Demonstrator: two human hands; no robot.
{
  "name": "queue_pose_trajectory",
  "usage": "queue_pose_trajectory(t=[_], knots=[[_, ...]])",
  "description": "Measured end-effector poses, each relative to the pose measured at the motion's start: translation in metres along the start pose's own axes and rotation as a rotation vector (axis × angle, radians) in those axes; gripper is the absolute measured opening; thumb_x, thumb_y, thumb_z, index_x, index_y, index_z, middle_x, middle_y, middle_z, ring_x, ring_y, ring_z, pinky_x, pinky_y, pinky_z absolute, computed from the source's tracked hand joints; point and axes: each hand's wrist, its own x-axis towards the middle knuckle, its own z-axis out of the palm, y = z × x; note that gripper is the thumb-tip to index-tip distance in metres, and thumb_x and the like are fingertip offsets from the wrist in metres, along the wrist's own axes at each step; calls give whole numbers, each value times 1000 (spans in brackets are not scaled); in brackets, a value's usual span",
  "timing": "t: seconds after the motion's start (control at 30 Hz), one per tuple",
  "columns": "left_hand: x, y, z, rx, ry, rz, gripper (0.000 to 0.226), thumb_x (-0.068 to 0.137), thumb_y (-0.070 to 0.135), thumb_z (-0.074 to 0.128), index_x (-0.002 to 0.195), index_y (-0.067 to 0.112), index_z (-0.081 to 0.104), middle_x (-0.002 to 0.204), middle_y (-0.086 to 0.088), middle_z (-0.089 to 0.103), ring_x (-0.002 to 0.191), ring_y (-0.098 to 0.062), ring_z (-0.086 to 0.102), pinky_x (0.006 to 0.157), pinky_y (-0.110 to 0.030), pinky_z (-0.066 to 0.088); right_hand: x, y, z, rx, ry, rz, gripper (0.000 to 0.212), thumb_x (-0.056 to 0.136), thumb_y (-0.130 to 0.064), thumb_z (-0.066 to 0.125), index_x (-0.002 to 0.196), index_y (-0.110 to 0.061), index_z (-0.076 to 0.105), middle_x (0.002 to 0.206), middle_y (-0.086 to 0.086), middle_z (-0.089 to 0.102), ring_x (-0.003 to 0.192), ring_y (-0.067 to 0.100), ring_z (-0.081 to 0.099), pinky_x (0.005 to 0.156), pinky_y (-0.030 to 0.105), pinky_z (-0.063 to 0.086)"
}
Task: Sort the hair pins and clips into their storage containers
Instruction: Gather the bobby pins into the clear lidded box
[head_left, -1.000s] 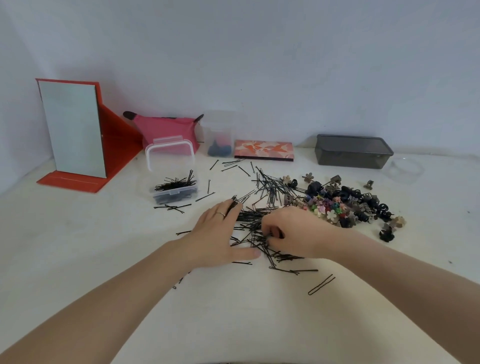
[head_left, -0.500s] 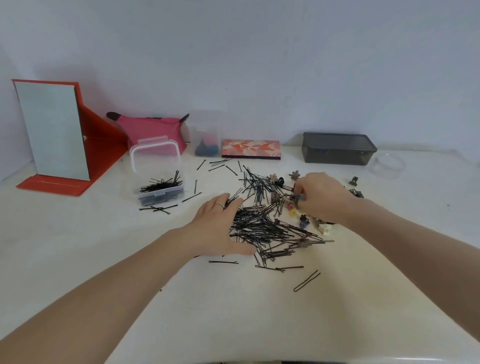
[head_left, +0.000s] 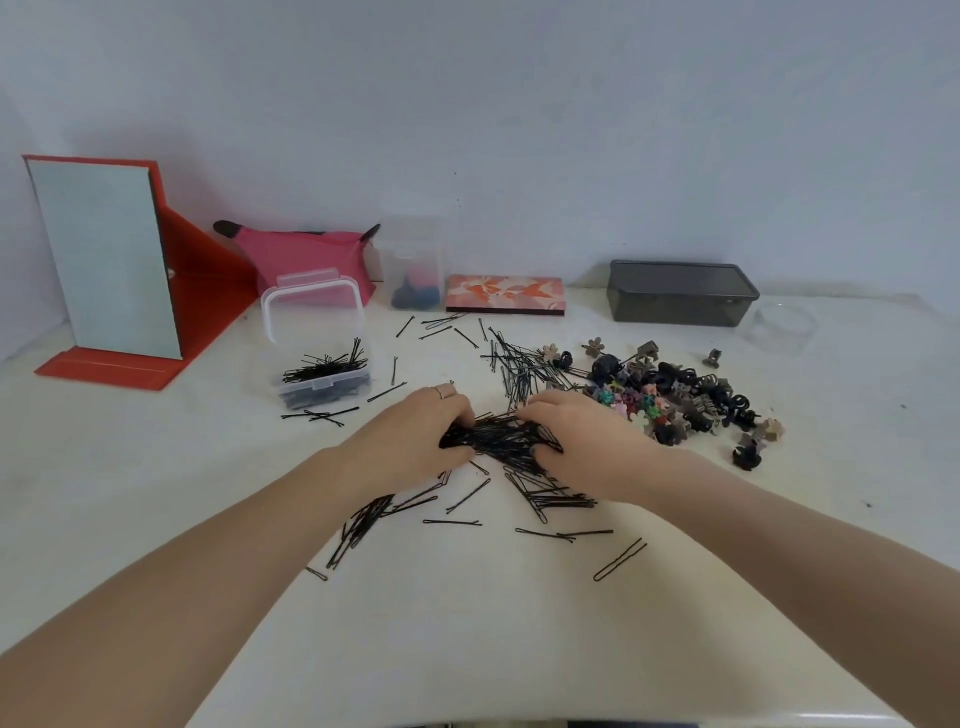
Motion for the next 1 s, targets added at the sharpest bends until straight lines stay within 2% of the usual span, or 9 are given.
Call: queue_pose_trajectory(t=[0.07,0.17,0.3,0.4,0.53,0.63,0.73,0.9,1.0], knots=[[-3,-1,-3,38,-1,-27,20,89,32,63,108,29,57,104,13,50,94,-8,53,84,-33,49,-2,6,-2,-22,-26,7,37,96,-21,52,132,-17,59,129,-3,55,122,19,51,100,36,48],[-6,2,-8,0,5,-83,48,90,33,63,133,30,42,120,10,44,106,-11,55,89,-33,49,-2,5,-3,-25,-6,15,43,96,-22,52,140,-20,52,138,-2,51,129,19,46,105,37,45],[-13,8,-9,171,-66,-221,94,70,72,64,141,21,30,130,3,36,123,-17,39,96,-37,44,-4,-8,-1,-114,-197,-40,80,92,-58,49,157,-29,12,165,-3,6,151,18,5,120,40,11],[-18,6,-10,201,-138,-286,96,67,74,65,137,16,37,129,1,36,124,-17,35,98,-37,43,4,-5,1,-182,-275,-19,92,87,-69,49,157,-33,1,165,-3,-6,152,19,-6,121,44,3],[-15,0,-15,84,-108,-264,57,73,55,73,110,16,55,107,2,43,92,-14,48,80,-30,46,13,-3,-10,-120,-234,-49,81,88,-55,58,155,-28,23,160,-4,27,146,20,26,120,39,22],[-10,-1,-12,-14,-76,-251,51,73,41,78,114,20,57,103,4,49,87,-11,52,81,-30,48,14,-10,-10,-116,-151,-133,58,89,-38,60,144,-27,46,134,-4,55,122,20,52,102,40,45],[-7,-2,-11,-53,-77,-227,55,75,34,78,122,18,55,103,5,55,87,-10,56,79,-24,47,17,-14,-8,-92,-142,-113,53,87,-31,62,139,-27,51,122,-4,57,115,18,52,94,40,50],[-7,-5,-15,65,-75,-190,58,76,43,76,124,18,56,104,6,54,93,-11,53,84,-28,47,20,-21,-11,5,-228,40,79,88,-36,66,154,-23,25,147,4,42,132,24,44,106,39,43],[-6,-5,-15,35,-77,-180,41,74,37,78,109,20,66,90,12,61,81,-5,58,72,-21,46,22,-26,-2,76,-131,31,42,88,-23,63,129,-20,54,115,2,63,106,24,60,78,31,52]])
